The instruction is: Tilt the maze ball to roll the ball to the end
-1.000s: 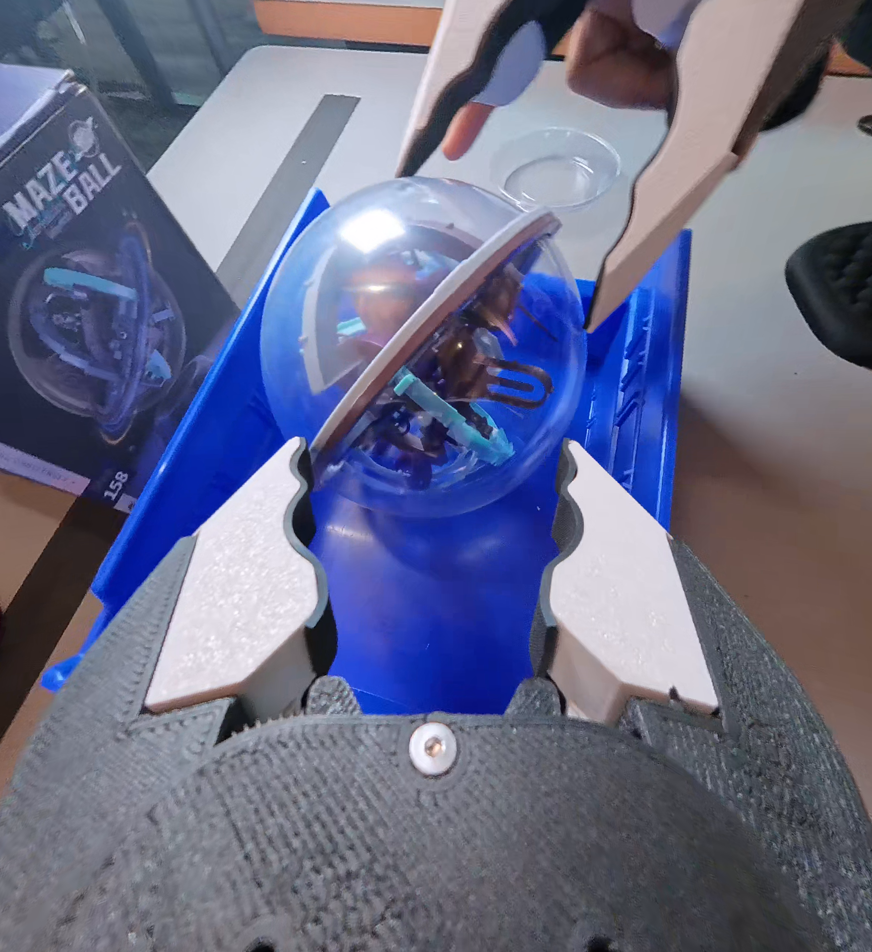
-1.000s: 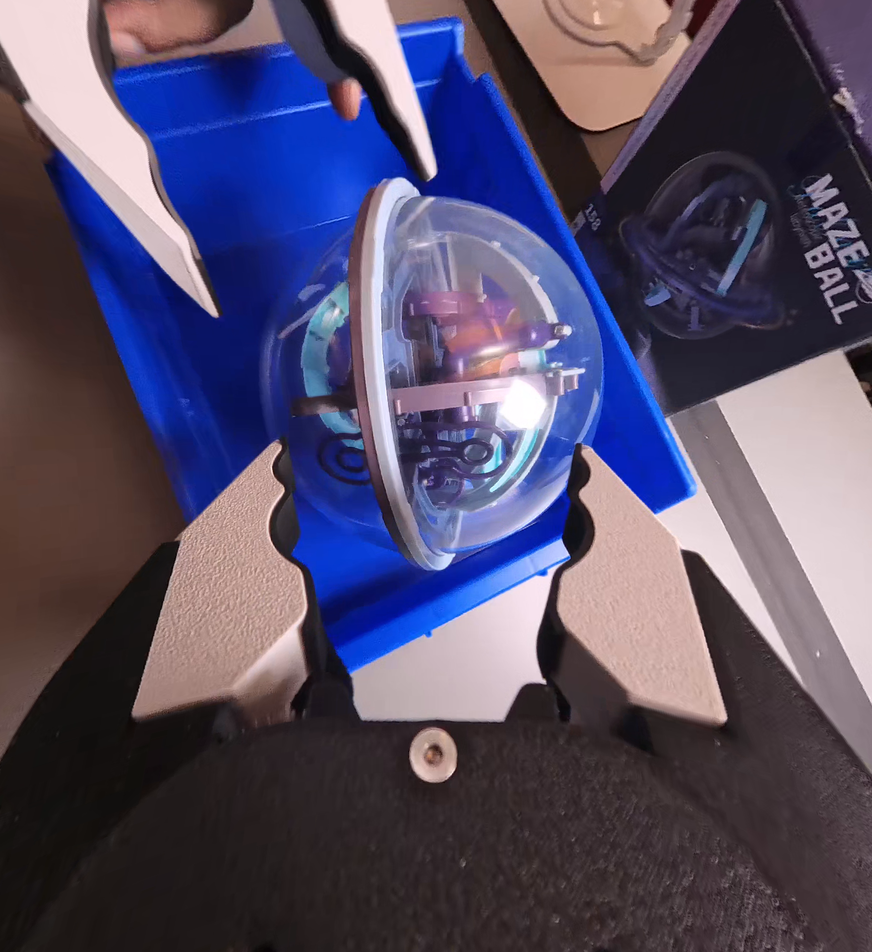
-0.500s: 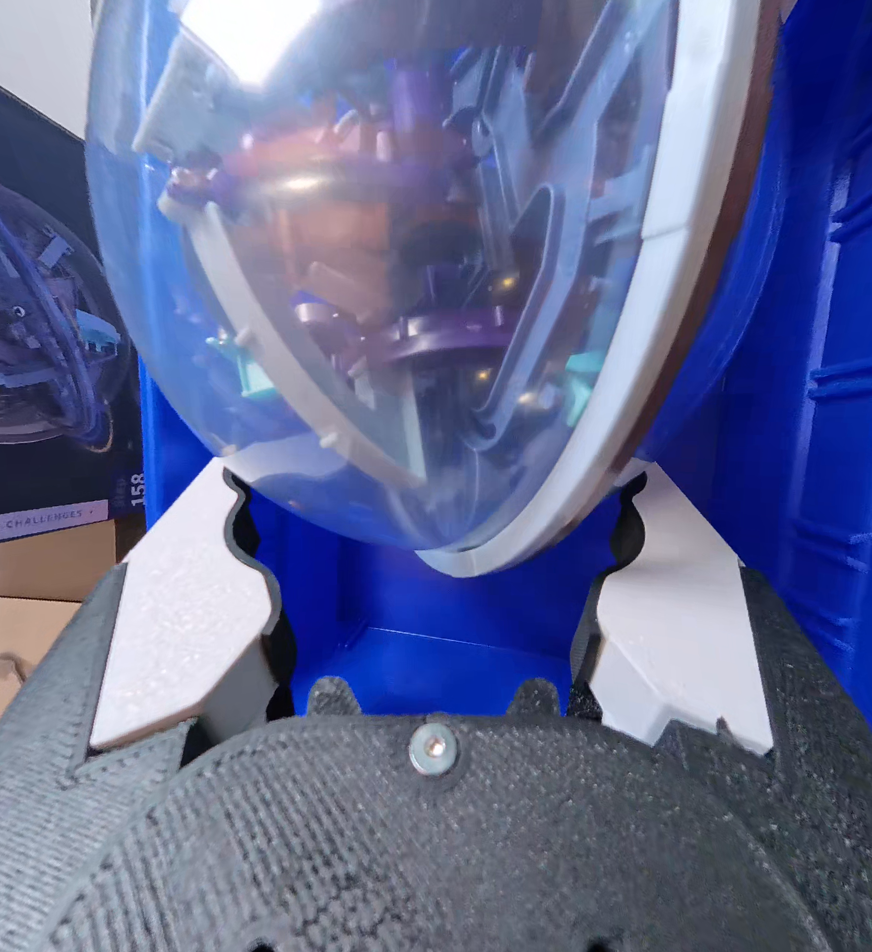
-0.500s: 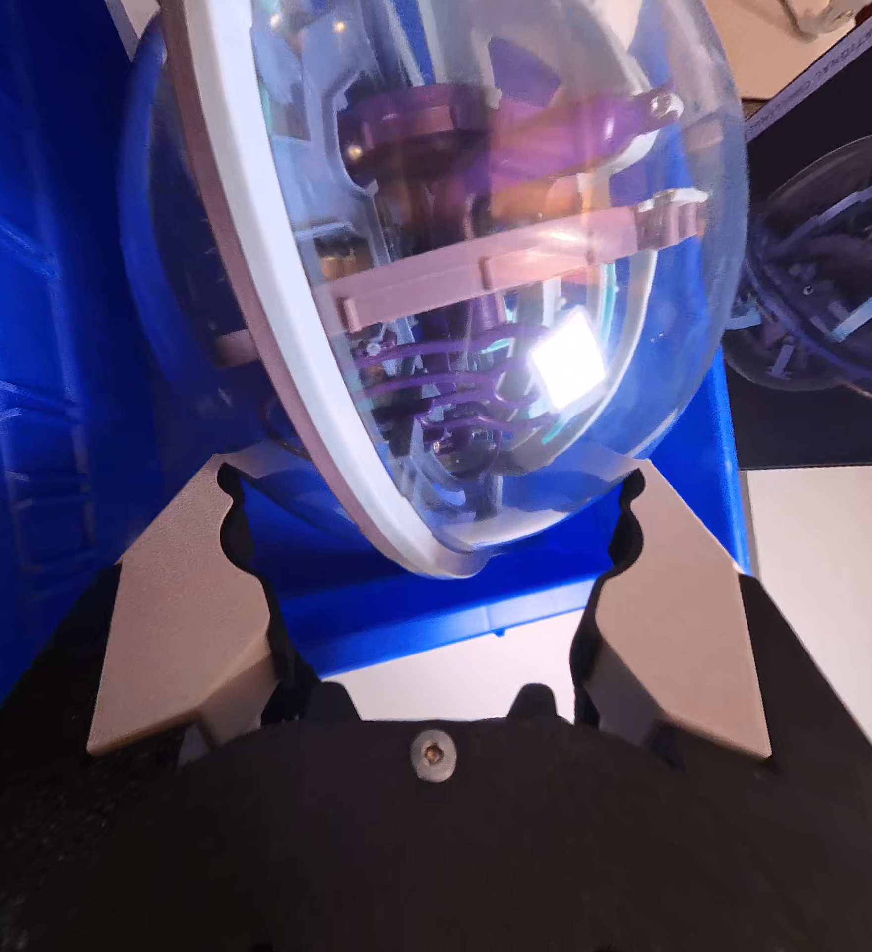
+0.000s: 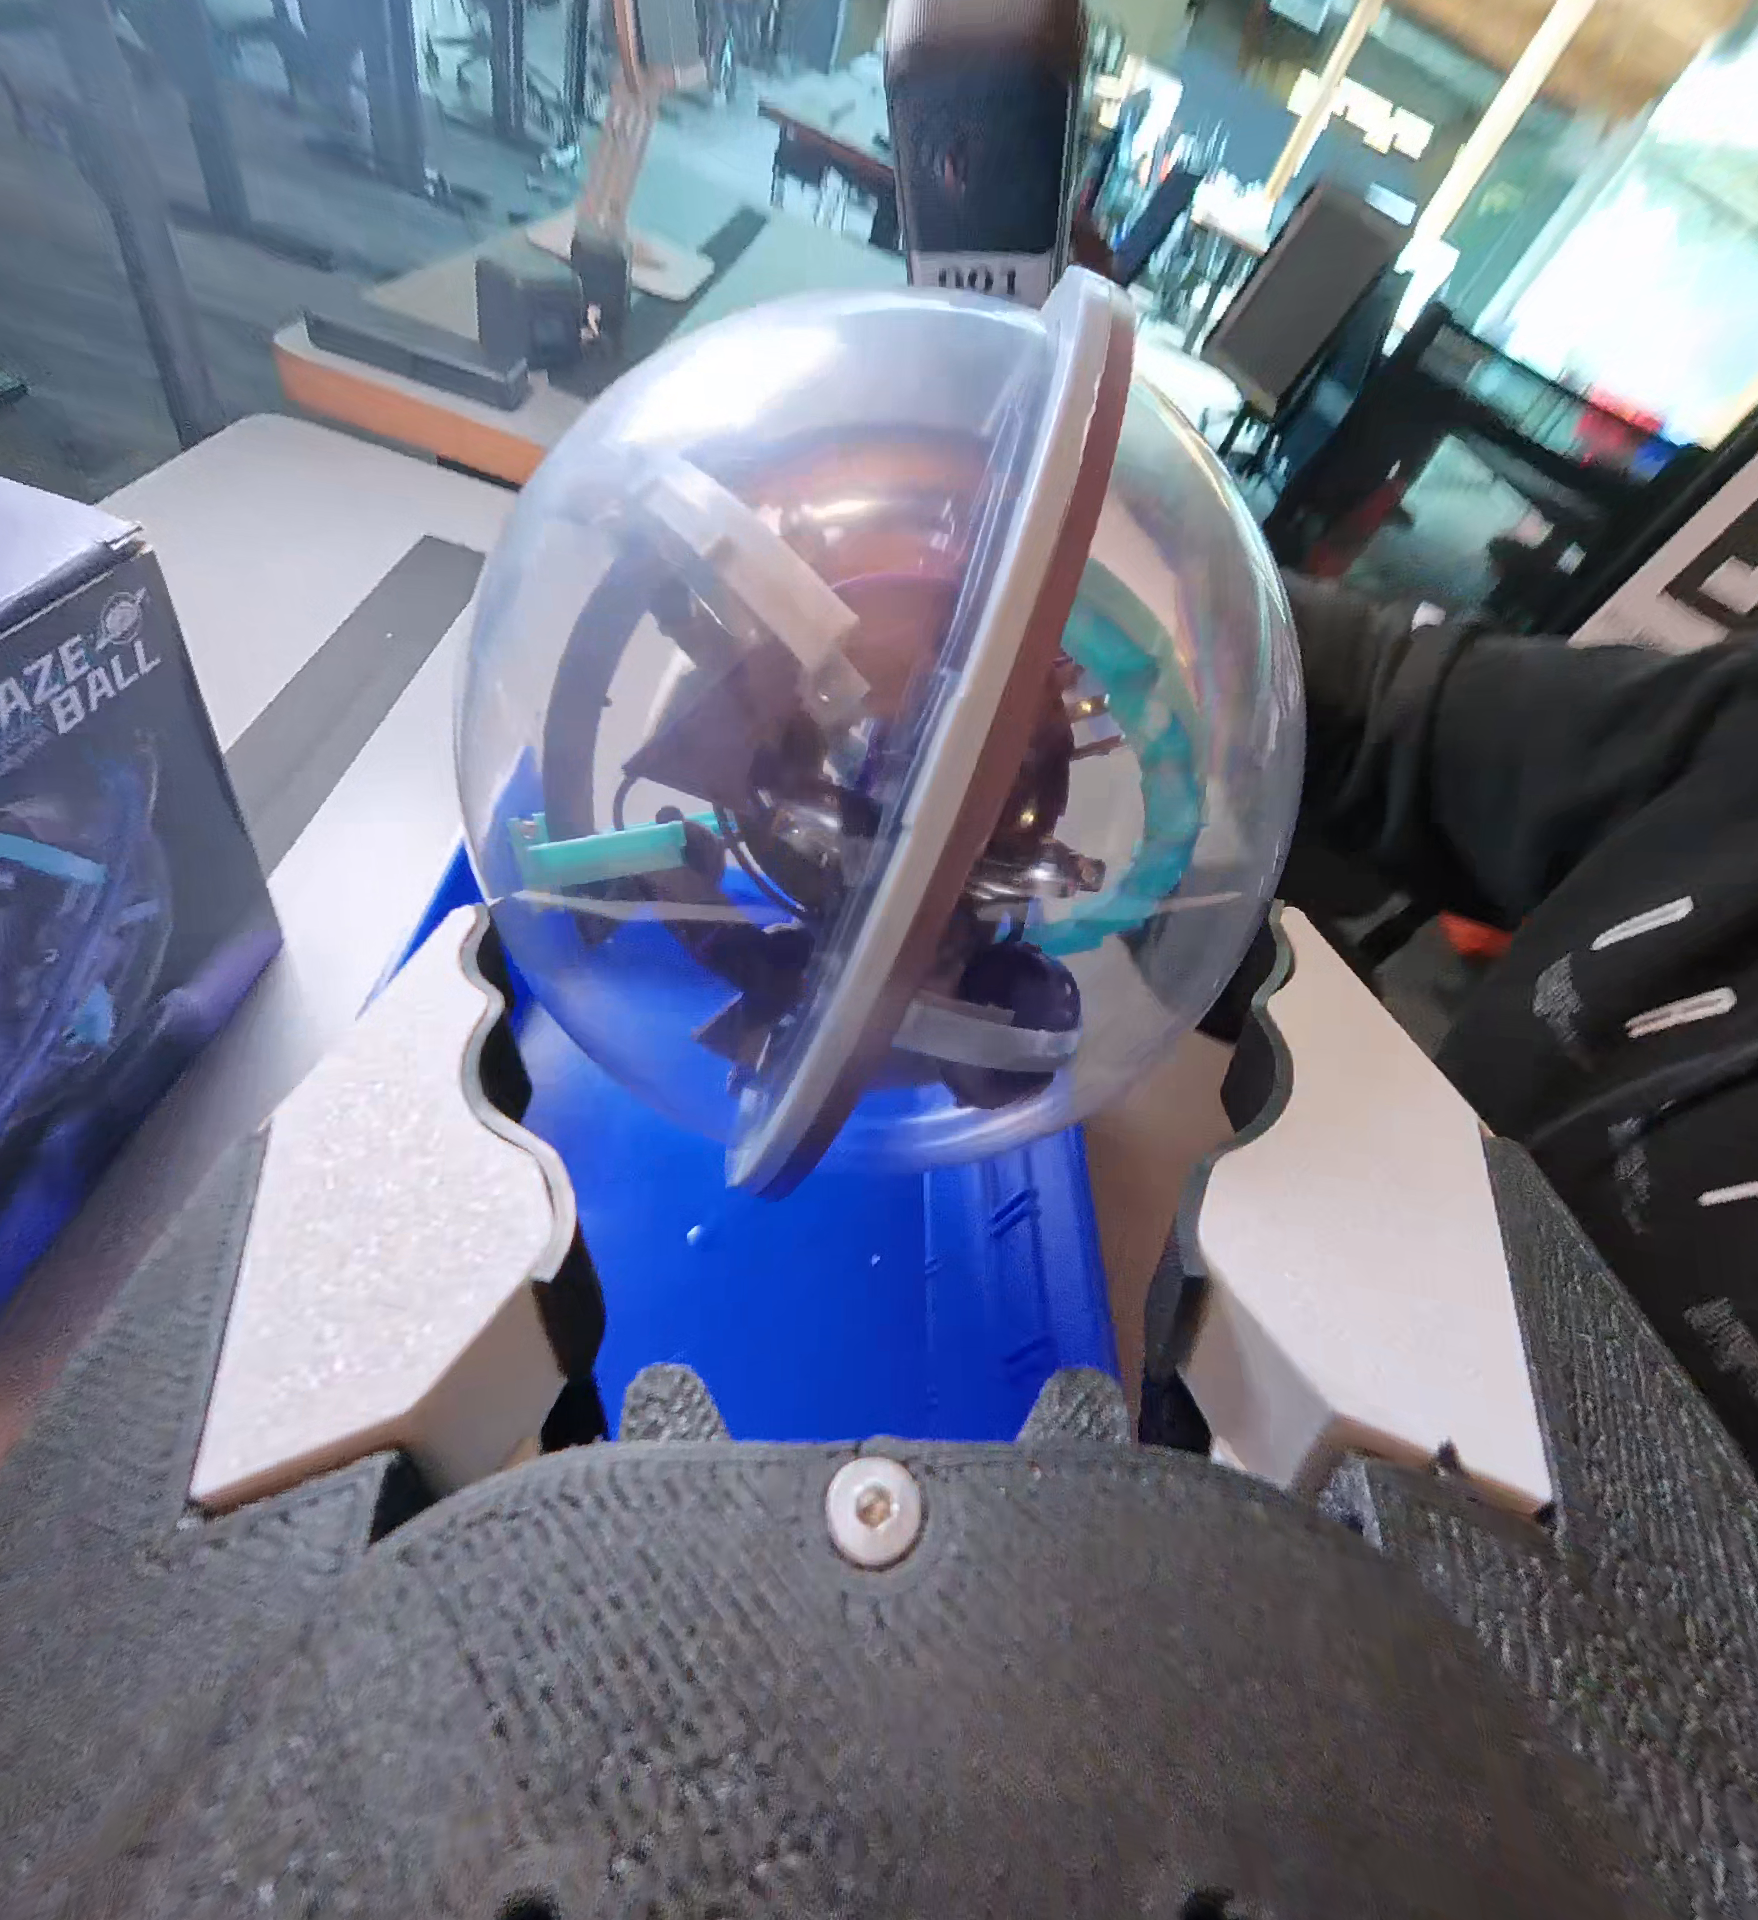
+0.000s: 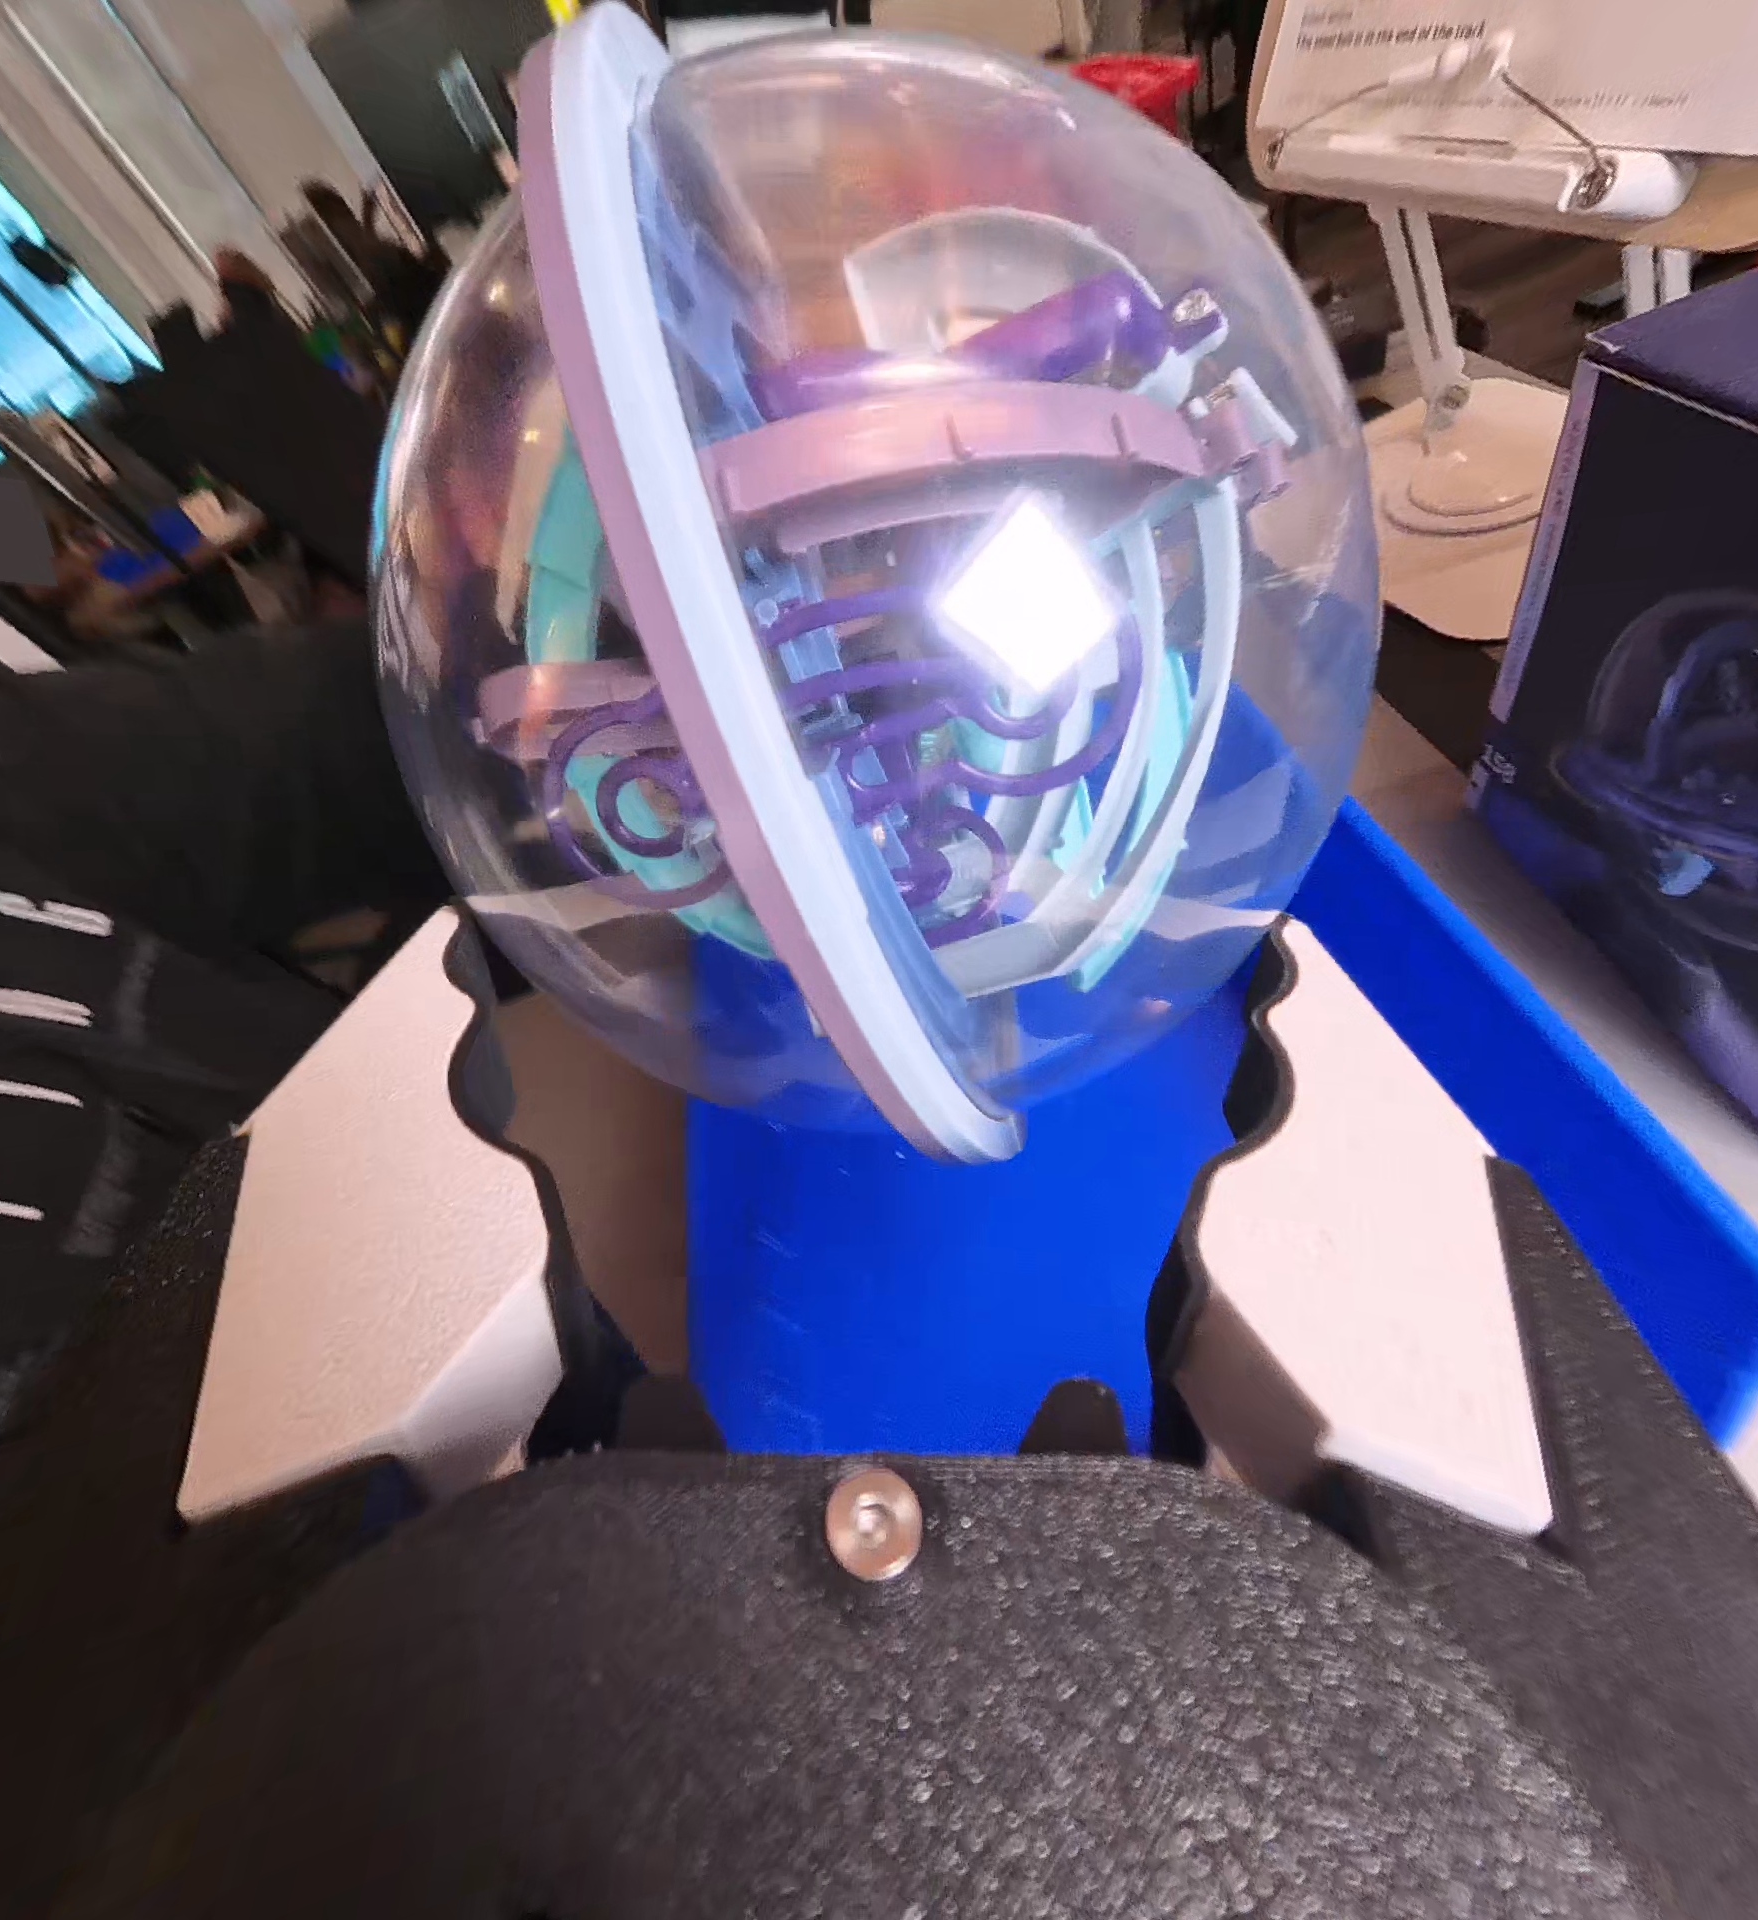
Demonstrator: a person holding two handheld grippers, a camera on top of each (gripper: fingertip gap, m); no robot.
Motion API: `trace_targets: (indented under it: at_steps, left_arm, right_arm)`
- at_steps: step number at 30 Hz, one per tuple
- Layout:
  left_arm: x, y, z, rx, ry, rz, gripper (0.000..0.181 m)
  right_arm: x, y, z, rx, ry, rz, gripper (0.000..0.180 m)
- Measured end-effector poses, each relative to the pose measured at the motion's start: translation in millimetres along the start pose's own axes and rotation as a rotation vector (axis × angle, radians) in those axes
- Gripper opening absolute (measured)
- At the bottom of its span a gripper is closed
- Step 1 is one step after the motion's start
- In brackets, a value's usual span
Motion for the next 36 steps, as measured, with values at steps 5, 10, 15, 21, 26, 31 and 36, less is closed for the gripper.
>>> trace_targets:
  at_steps: [5, 10, 15, 21, 26, 31, 36]
  left_arm:
    - [-6.0, -11.2, -1.8, -0.148, -0.143, -0.016, 0.138]
    - [-11.8, -18.1, -0.5, -0.242, -0.324, -0.006, 0.140]
    - [-13.4, -31.5, 6.4, -0.187, -0.350, 0.047, 0.146]
    - [-20.3, -56.2, 32.2, -0.070, -0.304, 0.141, 0.142]
    - [-21.0, -66.0, 32.8, -0.014, -0.309, 0.135, 0.140]
    - [-18.8, -61.5, 17.5, -0.054, -0.343, 0.136, 0.140]
    - [-23.1, -53.8, 8.7, -0.152, -0.453, 0.132, 0.138]
  right_arm:
    - [5.4, 12.8, -6.8, 0.155, -0.135, 0.051, 0.140]
    - [20.0, 22.1, -13.8, 0.297, -0.254, 0.121, 0.140]
    - [24.7, 25.9, -14.0, 0.338, -0.355, 0.187, 0.139]
    - [17.4, 34.4, -5.3, 0.376, -0.442, 0.250, 0.138]
    - [14.1, 42.6, -8.9, 0.423, -0.452, 0.257, 0.136]
    - [17.6, 38.3, -17.1, 0.466, -0.431, 0.261, 0.135]
    - [22.0, 35.9, -21.6, 0.401, -0.412, 0.254, 0.124]
Point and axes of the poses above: each gripper's, where its closed fingertips meet, x out along the fingers, z out of its top, y = z × x across the jaws, the point moved 10 cm from there along -x, back along the fingers, and after that the axes turned 3 degrees about z, right-handed, at the moved point
